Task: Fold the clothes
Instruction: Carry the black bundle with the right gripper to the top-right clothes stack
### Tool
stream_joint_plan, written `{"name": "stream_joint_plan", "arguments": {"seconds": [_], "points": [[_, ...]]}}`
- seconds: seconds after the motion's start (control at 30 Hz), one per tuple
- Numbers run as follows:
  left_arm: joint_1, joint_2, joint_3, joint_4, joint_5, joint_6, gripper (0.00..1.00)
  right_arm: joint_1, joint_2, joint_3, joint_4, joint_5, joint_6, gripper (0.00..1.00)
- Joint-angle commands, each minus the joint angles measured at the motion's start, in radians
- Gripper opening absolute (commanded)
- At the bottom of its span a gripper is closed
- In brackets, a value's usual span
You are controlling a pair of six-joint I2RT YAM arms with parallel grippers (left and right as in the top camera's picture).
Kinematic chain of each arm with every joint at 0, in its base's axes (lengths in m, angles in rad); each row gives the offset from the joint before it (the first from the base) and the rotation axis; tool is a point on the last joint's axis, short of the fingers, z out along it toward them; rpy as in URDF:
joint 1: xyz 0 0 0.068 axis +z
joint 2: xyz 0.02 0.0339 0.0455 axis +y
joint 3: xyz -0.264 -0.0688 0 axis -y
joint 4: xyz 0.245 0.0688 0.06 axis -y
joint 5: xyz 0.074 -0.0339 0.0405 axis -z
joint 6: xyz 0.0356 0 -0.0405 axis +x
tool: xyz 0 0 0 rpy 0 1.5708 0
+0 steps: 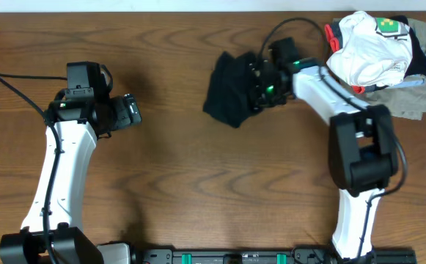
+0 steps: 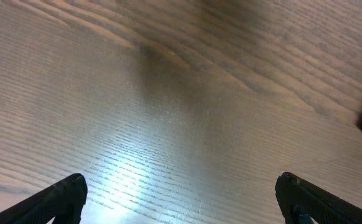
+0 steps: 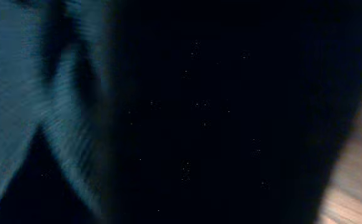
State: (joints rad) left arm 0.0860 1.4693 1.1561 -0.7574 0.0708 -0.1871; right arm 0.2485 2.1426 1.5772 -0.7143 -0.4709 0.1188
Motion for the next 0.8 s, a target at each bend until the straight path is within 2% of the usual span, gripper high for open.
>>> {"name": "stream_joint_plan", "arguments": {"seconds": [0.0,0.2,0.43,0.77], "points": [[0.002,0.008,0.006,0.004,-0.012,-0.006,0.98,-0.051,-0.129,0.069,-0.009,-0.016,-0.157,0.01],[0.002,0.008,0.006,0.012,-0.012,-0.006,0.98,-0.111,-0.22,0.132,-0.021,-0.012,-0.193,0.01],[0.002,0.008,0.006,0.013,-0.012,-0.005,0.98,-0.179,-0.227,0.244,-0.023,-0.017,-0.248,0.01],[0.002,0.008,0.006,0.017,-0.012,-0.005,0.98,-0.397,-0.226,0.275,-0.073,-0.2,-0.573,0.01]]}}
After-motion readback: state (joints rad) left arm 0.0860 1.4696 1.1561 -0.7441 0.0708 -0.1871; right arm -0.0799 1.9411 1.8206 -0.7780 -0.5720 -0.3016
